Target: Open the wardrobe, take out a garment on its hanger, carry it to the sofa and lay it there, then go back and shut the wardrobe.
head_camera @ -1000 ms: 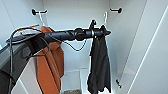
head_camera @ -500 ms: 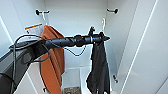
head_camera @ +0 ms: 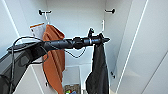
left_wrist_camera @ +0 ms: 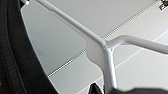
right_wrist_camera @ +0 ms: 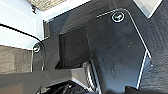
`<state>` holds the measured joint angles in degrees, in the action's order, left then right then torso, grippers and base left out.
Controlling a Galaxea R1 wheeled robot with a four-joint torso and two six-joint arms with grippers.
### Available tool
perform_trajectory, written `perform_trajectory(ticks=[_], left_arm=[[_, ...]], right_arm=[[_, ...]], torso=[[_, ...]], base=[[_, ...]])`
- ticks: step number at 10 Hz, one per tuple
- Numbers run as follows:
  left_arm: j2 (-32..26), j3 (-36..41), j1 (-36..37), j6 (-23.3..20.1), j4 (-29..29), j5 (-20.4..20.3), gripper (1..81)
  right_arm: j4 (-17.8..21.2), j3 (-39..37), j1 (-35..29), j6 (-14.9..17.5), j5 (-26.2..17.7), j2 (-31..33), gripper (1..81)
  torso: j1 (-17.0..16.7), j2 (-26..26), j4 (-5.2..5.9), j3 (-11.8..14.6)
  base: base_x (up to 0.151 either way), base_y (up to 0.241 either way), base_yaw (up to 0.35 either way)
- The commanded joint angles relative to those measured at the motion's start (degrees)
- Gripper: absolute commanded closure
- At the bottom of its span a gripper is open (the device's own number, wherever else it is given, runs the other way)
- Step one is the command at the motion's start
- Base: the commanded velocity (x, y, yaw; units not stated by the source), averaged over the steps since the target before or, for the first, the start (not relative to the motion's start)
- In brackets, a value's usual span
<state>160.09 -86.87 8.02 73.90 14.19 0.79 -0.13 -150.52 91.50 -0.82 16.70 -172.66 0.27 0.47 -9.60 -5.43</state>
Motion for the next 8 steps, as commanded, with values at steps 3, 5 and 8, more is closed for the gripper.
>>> perform_trajectory(ticks=[3,5,8], left_arm=[[-0.90,0.99,9.33,-0.33,1.28,-2.20,81.1],[-1.52,1.61,8.72,-0.33,1.71,-2.29,81.1],[-3.19,4.07,7.49,-0.33,2.59,-2.29,81.1]], right_arm=[[-0.13,0.15,-1.19,0.29,-2.37,0.09,1.0],[-0.22,0.15,-1.27,0.29,-2.37,0.09,1.0],[-0.22,0.15,-1.36,0.29,-2.37,0.09,1.0]], torso=[[-0.02,0.00,0.00,0.00],[0.02,-0.05,0.00,-0.02],[-0.11,0.02,0.00,0.02]], base=[[-0.119,0.000,0.000],[-0.119,0.000,0.000],[-0.118,0.000,0.000]])
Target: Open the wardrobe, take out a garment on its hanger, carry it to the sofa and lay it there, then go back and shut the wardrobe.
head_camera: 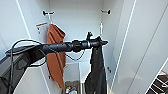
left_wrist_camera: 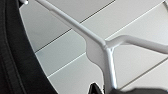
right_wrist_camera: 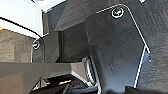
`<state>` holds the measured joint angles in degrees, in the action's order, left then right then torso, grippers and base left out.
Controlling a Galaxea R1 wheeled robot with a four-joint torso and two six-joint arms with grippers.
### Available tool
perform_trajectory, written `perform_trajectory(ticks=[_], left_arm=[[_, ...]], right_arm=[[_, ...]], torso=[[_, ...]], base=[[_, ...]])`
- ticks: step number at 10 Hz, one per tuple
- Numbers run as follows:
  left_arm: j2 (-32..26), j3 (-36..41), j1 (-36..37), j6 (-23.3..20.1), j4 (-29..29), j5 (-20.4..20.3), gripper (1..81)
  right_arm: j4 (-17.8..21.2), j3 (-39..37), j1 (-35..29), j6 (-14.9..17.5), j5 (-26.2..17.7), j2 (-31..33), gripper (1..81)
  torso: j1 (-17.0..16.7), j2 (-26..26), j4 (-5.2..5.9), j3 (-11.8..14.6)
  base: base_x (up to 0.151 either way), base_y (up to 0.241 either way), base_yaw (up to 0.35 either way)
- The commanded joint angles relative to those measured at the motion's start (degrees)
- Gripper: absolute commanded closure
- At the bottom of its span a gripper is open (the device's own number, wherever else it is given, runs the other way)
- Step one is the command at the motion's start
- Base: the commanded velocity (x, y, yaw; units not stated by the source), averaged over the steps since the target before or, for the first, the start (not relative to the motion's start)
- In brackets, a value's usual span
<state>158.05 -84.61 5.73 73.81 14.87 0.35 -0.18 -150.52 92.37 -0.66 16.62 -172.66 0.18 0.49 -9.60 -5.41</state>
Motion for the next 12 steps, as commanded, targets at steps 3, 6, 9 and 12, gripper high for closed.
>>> perform_trajectory(ticks=[3,6,9,12], left_arm=[[-4.32,4.37,7.23,-0.25,2.44,-5.45,81.1],[-7.83,7.35,4.95,-0.25,2.62,-6.94,81.1],[-10.03,9.99,2.75,-1.12,2.62,-7.82,81.1],[-11.17,12.09,1.34,-1.48,2.71,-8.09,81.1]], right_arm=[[-0.34,0.15,-2.23,0.13,-2.29,0.09,1.0],[-0.34,0.15,-2.31,0.13,-2.29,0.00,1.0],[-0.34,0.15,-2.40,0.13,-2.29,0.00,1.0],[-0.26,0.15,-2.40,0.13,-2.29,0.09,1.0]], torso=[[0.00,-0.02,0.00,0.00],[-0.02,-0.02,0.00,0.00],[-0.02,-0.02,0.00,0.00],[-0.02,-0.02,0.00,0.00]], base=[[-0.119,0.000,0.000],[-0.119,0.000,0.000],[-0.121,0.000,0.000],[-0.123,0.000,0.000]])
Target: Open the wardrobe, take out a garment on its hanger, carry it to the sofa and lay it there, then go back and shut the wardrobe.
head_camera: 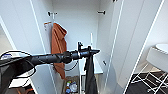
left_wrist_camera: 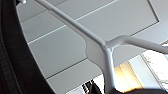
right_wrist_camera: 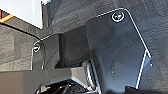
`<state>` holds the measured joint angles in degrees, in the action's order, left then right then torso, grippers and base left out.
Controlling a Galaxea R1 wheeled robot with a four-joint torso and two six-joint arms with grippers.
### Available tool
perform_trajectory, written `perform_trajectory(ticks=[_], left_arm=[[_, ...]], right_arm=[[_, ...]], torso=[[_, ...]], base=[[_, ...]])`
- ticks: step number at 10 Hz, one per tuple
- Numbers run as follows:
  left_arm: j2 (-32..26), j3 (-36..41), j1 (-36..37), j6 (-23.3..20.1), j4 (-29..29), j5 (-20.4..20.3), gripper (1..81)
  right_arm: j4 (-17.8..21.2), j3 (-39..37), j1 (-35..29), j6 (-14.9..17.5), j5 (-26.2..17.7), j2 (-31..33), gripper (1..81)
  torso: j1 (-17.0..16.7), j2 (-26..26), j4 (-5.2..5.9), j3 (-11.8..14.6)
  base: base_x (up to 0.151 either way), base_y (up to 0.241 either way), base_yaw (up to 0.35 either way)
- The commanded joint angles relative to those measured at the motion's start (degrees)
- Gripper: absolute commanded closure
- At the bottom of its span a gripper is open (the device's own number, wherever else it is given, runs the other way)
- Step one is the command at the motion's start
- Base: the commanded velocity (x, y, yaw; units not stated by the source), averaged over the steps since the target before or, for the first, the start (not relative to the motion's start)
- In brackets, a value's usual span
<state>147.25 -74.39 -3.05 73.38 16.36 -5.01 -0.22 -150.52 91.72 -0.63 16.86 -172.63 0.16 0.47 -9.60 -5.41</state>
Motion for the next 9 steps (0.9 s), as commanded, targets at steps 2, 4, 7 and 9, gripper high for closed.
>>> perform_trajectory(ticks=[2,4,7,9], left_arm=[[-0.72,1.96,8.63,-1.83,1.13,-2.72,81.1],[-0.90,1.96,8.27,-2.09,1.13,-2.72,81.1],[-1.34,2.23,7.57,-2.10,1.13,-2.72,81.1],[-1.60,2.75,7.22,-2.36,1.22,-2.72,81.1]], right_arm=[[-0.22,0.15,-1.84,0.11,-2.53,-0.02,1.0],[-0.22,0.15,-1.84,0.11,-2.53,-0.02,1.0],[-0.22,0.15,-1.76,0.11,-2.53,-0.02,1.0],[-0.22,0.15,-1.76,0.11,-2.53,-0.02,1.0]], torso=[[0.00,0.00,0.00,0.00],[-0.02,0.00,0.00,0.00],[0.00,-0.02,0.00,-0.02],[-0.06,0.02,0.00,0.00]], base=[[-0.123,0.000,0.000],[-0.101,0.000,0.000],[-0.076,0.000,0.000],[-0.071,0.000,0.000]])
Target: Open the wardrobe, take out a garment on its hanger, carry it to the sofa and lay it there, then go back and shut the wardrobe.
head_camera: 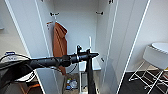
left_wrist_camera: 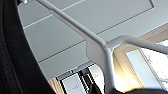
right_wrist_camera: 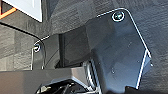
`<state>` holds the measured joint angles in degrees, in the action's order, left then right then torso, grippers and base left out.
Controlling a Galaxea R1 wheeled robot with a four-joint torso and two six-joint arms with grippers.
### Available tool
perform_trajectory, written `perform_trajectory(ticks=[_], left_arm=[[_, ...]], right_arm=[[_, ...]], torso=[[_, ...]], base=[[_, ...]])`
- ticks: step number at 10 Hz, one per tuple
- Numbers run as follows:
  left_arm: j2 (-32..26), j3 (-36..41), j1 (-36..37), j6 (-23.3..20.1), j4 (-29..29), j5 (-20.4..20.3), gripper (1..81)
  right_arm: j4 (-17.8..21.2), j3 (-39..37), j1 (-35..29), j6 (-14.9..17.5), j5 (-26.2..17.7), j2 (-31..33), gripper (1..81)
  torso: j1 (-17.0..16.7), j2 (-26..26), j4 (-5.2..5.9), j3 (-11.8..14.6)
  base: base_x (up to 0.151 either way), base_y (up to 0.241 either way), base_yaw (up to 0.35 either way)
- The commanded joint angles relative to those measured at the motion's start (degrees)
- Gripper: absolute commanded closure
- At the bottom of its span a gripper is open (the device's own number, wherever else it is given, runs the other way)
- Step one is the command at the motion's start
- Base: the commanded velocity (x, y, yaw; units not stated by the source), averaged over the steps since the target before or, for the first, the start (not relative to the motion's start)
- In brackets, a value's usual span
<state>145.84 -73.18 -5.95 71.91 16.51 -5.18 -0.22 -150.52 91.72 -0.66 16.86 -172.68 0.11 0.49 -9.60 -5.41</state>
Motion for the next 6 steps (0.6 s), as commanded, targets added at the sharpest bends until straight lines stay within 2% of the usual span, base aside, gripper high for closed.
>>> perform_trajectory(ticks=[1,4,6], left_arm=[[-0.19,1.72,9.86,-0.98,1.07,-2.47,81.1],[-0.36,2.77,7.93,-1.33,1.16,-2.55,81.1],[-1.16,2.87,3.19,-1.51,3.18,-2.64,81.1]], right_arm=[[-0.22,0.15,-1.76,0.13,-2.53,0.03,1.0],[-0.14,0.15,-1.93,0.13,-2.53,0.02,1.0],[-0.13,0.15,-2.11,0.13,-2.53,-0.06,1.0]], torso=[[0.00,0.00,0.00,0.00],[-0.11,0.05,0.00,0.02],[-0.06,0.02,0.00,0.02]], base=[[-0.064,0.000,0.000],[0.000,0.000,0.000],[0.000,0.000,0.000]])
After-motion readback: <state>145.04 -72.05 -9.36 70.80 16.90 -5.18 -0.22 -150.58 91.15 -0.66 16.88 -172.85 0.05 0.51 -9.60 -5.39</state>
